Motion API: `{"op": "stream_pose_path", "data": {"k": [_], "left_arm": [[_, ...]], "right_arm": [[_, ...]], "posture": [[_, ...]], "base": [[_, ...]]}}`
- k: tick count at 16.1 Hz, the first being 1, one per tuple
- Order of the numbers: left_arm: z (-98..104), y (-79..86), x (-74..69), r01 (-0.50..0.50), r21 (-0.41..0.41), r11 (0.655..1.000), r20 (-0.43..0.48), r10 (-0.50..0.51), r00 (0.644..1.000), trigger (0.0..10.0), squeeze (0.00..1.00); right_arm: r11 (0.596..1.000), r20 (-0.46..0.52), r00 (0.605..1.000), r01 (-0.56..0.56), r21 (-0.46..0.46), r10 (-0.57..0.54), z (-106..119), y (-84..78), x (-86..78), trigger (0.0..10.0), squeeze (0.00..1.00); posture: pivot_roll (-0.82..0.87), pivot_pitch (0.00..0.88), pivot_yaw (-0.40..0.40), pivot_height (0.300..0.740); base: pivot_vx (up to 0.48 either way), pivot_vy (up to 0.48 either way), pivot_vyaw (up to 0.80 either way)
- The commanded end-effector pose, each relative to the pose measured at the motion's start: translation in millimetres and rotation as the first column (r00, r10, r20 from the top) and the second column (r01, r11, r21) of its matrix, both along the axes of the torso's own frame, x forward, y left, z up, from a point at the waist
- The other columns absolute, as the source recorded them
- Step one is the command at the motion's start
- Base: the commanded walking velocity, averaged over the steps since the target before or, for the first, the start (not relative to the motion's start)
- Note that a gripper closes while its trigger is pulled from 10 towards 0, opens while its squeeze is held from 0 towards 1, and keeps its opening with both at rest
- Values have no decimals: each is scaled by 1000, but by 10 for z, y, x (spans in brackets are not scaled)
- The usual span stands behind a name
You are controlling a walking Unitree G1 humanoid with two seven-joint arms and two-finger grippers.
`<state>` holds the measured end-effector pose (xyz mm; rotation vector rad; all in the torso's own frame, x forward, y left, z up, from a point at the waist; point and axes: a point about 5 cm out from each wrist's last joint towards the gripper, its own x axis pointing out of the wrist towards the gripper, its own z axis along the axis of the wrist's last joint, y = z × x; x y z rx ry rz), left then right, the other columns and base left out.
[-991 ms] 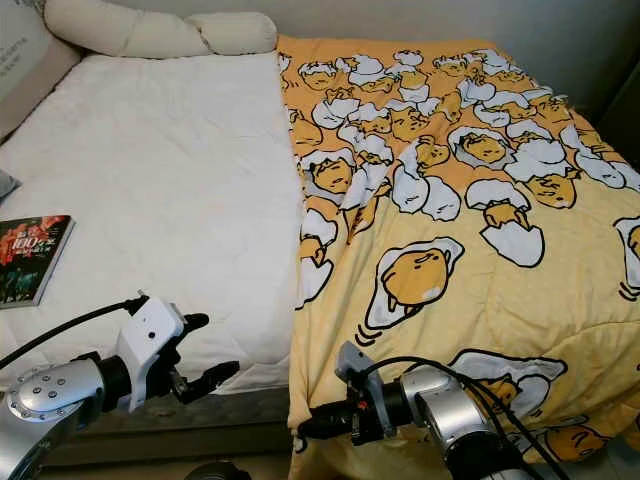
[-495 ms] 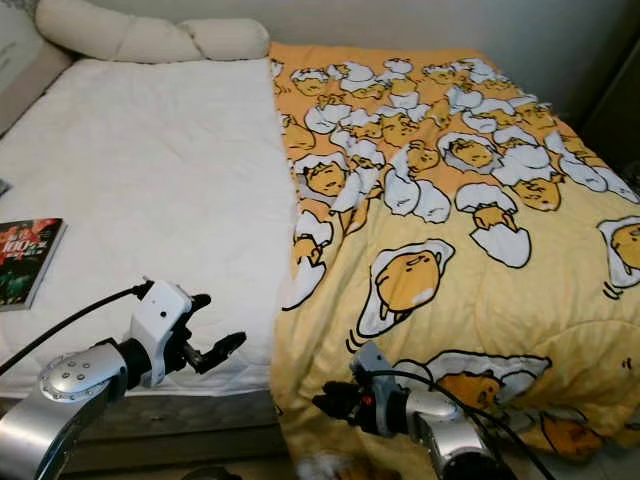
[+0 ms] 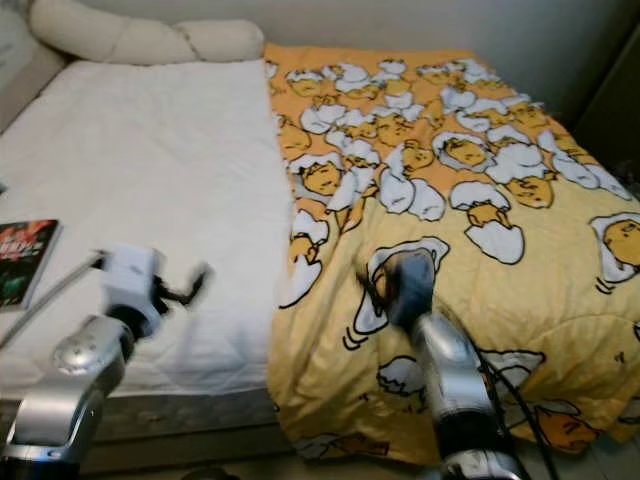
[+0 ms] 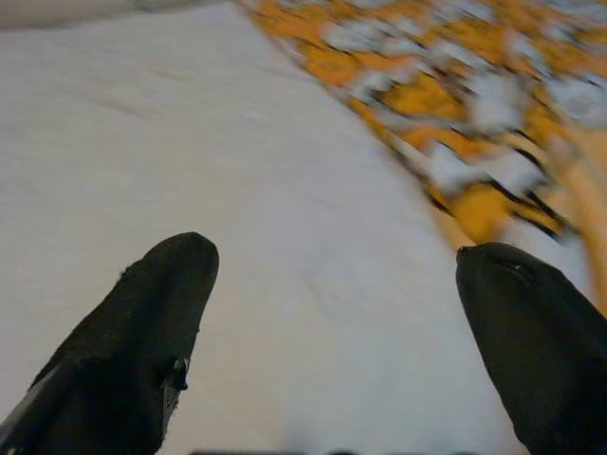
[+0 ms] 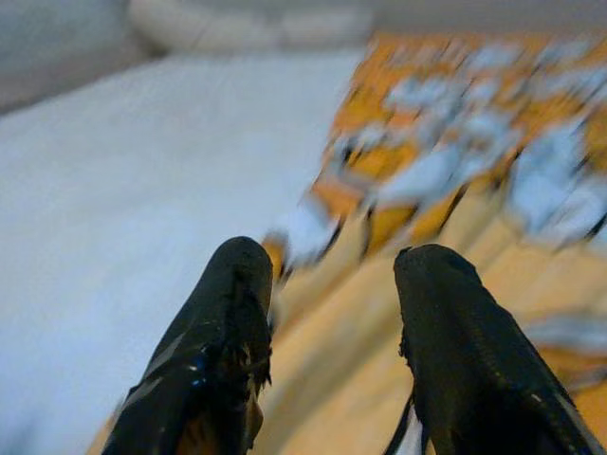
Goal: Clean up the room
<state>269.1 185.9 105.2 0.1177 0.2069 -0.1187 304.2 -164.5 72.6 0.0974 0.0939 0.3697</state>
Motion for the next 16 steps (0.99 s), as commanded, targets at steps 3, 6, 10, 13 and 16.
{"op": "stream_pose_path", "data": {"k": [3, 6, 10, 13, 16], "left_arm": [[-143, 25, -18, -1, 86, 996, -40, 5, 999, 10000, 0], [-143, 25, -18, -1, 86, 996, -40, 5, 999, 10000, 0], [-143, 25, -18, -1, 86, 996, -40, 5, 999, 10000, 0], [-143, 25, -18, -1, 86, 996, -40, 5, 999, 10000, 0], [-143, 25, -18, -1, 86, 996, -40, 5, 999, 10000, 0]], "right_arm": [[991, -76, 988, 137, -4, -136, -118, 119, -109, 10000, 0], [991, -76, 988, 137, -4, -136, -118, 119, -109, 10000, 0], [991, -76, 988, 137, -4, -136, -118, 119, -109, 10000, 0], [991, -76, 988, 137, -4, -136, -118, 119, -109, 10000, 0], [991, -76, 988, 137, -4, -136, -118, 119, -109, 10000, 0]], "posture": [[31, 0, -24, 740], [31, 0, -24, 740], [31, 0, -24, 740], [31, 0, -24, 740], [31, 0, -24, 740]], "base": [[0, 0, 0], [0, 0, 0], [0, 0, 0], [0, 0, 0], [0, 0, 0]]}}
